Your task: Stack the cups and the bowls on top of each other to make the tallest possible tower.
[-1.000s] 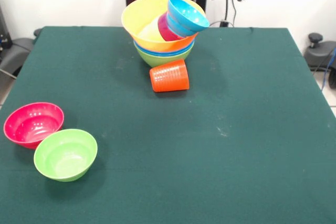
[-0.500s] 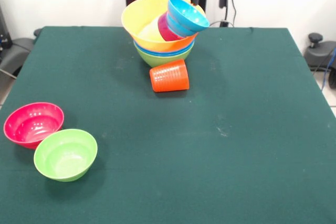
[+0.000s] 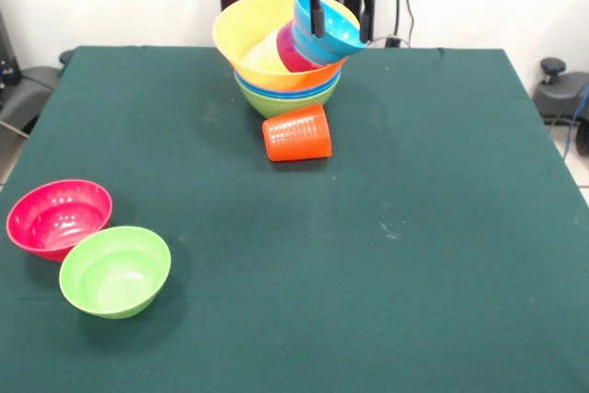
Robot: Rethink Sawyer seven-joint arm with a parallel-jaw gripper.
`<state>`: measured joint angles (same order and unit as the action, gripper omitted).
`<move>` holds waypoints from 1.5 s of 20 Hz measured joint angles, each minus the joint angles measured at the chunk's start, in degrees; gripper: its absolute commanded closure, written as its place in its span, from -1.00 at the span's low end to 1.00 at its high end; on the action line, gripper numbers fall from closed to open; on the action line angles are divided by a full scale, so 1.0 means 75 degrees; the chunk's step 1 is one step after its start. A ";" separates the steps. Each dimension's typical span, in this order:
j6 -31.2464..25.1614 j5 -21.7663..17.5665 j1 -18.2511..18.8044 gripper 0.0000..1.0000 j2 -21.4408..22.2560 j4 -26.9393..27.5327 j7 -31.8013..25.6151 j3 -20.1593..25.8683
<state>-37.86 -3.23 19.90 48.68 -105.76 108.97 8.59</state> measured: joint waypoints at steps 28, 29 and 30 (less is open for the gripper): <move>-0.0918 -0.0530 0.0208 -1.00 -0.1199 0.2079 0.0000 0.0492; -0.0964 -0.0560 0.0230 -1.00 -0.1257 0.2164 0.0000 0.0529; -0.1026 -0.0599 0.0267 -1.00 -0.1323 0.2260 0.0000 0.0577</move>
<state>-45.55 -7.73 21.90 38.75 -88.81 108.97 12.92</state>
